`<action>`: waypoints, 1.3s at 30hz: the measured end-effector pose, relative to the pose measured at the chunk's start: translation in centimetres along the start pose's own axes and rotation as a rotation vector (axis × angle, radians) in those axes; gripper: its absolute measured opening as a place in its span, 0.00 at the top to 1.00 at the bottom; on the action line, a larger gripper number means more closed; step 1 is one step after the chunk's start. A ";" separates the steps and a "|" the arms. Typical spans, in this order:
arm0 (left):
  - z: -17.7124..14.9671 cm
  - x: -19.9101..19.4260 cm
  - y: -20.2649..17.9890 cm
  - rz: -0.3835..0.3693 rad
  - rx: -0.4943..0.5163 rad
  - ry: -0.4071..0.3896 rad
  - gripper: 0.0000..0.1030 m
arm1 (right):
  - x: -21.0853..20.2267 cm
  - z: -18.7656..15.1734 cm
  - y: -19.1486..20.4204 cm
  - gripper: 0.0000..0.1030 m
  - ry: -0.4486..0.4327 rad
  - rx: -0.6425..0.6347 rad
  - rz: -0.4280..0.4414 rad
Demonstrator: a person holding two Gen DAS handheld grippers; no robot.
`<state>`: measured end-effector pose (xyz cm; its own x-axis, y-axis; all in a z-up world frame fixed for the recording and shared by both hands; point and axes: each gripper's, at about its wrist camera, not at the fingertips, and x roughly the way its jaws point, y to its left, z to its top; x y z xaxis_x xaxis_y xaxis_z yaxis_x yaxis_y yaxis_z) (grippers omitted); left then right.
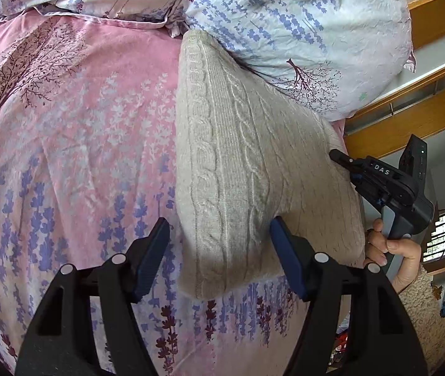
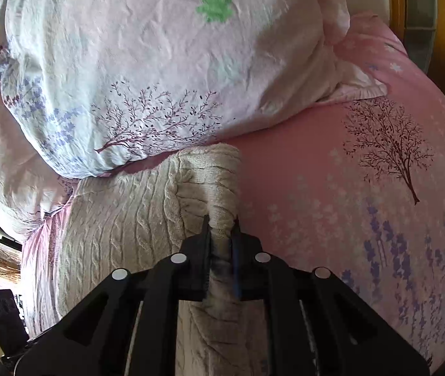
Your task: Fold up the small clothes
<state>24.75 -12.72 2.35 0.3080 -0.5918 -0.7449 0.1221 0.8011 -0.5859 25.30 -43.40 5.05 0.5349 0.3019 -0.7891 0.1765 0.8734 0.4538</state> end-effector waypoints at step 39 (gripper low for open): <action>-1.9 -0.3 -2.5 0.222 0.161 -0.038 0.44 | -2.9 -9.7 -3.4 0.83 -0.004 -0.060 -0.062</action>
<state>22.58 -14.69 3.47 0.3787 -0.3992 -0.8350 0.1950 0.9164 -0.3496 15.13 -43.51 1.82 0.5282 0.2450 -0.8130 0.1594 0.9118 0.3784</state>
